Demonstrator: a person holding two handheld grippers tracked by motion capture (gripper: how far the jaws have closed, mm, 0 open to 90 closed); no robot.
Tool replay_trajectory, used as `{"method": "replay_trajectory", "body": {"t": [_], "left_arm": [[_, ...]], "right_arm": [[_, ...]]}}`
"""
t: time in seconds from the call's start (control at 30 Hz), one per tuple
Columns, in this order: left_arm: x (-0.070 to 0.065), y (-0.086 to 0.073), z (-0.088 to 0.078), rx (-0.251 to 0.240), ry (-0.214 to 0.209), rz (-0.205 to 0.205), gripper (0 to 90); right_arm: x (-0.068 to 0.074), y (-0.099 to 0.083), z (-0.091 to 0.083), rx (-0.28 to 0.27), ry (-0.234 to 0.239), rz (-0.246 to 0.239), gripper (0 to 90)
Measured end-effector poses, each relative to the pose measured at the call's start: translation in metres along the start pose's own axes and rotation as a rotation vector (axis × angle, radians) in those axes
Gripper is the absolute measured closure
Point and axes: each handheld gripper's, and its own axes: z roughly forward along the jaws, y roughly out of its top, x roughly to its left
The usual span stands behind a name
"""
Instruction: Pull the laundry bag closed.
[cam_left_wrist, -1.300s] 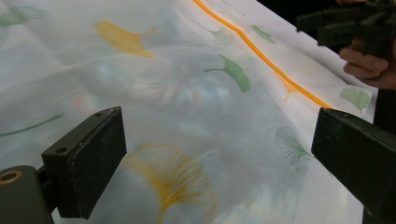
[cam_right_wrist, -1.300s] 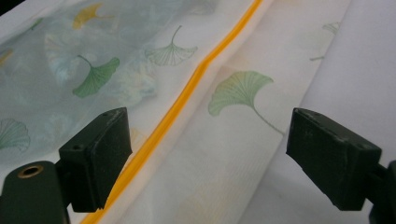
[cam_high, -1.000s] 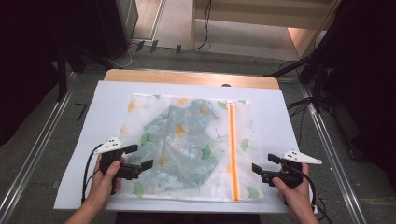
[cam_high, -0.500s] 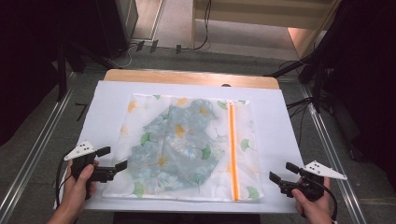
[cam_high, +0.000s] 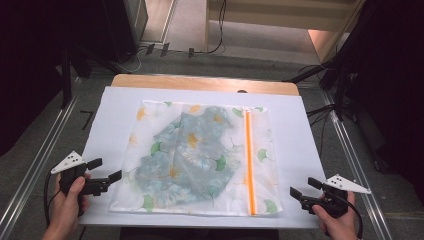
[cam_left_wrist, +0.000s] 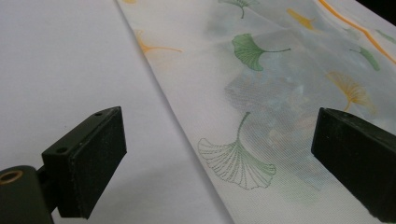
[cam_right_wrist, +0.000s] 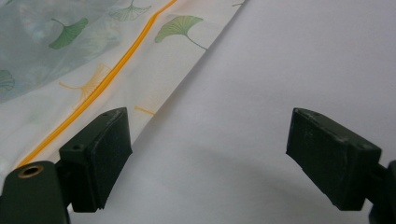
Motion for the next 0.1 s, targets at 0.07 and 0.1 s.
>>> {"method": "replay_trajectory", "body": {"t": [0.07, 0.1], "left_arm": [[-0.0001, 0.0001, 0.0008, 0.000, 0.004, -0.004, 3.3], [-0.0005, 0.0000, 0.0022, 0.003, 0.005, -0.008, 3.3]], "right_arm": [[0.0001, 0.0012, 0.0002, 0.000, 0.010, 0.009, 14.1], [0.0001, 0.0012, 0.0002, 0.000, 0.010, 0.009, 14.1]]}}
